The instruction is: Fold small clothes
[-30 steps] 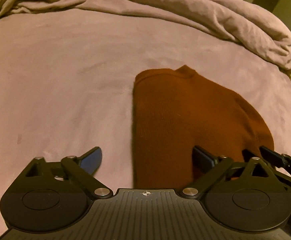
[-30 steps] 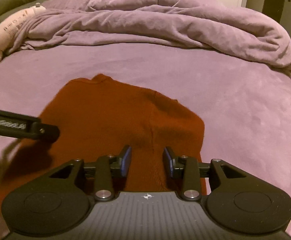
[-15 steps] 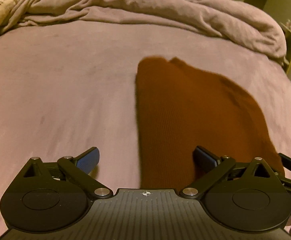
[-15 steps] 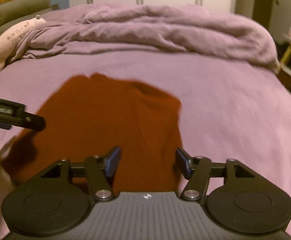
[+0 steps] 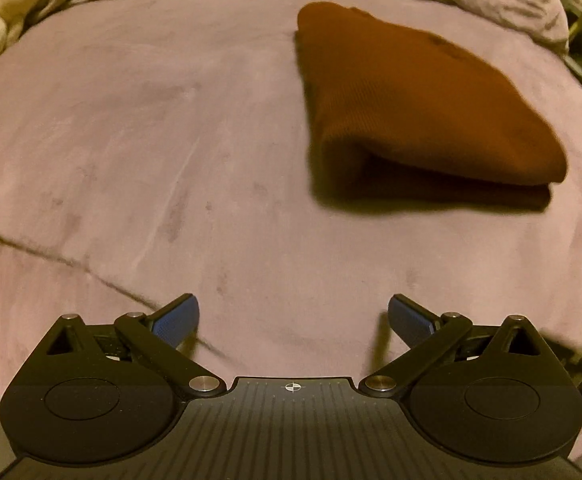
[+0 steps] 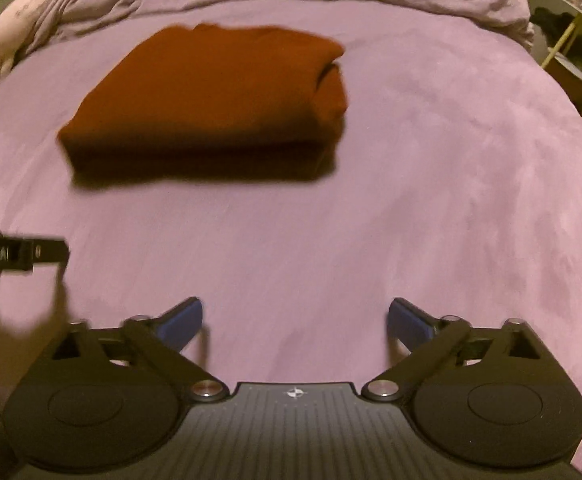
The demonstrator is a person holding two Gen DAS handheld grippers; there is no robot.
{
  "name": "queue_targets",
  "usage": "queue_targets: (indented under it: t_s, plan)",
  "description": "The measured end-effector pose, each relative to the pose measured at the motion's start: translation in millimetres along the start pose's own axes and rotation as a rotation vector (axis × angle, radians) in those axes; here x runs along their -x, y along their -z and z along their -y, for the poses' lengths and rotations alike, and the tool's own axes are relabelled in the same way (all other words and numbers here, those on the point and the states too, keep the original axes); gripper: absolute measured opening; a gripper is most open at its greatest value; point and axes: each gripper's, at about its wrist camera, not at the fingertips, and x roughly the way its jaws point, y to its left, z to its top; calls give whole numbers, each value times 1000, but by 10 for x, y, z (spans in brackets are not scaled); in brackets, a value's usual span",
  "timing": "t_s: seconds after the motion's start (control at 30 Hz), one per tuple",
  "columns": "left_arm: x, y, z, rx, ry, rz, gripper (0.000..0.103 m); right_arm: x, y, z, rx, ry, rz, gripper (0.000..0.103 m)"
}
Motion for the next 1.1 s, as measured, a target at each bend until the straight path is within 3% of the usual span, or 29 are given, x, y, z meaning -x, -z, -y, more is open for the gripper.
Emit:
queue_targets:
  t_s: [0.2,0.33,0.53,0.77,1.1]
  plan:
    - [298,-130,48,-41,-78,89,103,173,-27,-160,-20,-18,-4,99]
    - [402,-199,79,-65,-77,95,103,159,-259,-255,-1,36,-86,99]
    - [493,-345,125,-92,-76,110,103,292,-534,-227,-27,54,-51,99]
    - [444,-458,175,-101,-68,72,103,325,-777,-206,-54,83,-50,99]
    - [310,-446,207,-78,-27,1,103,312,-805,-230,-35,104,-48,99]
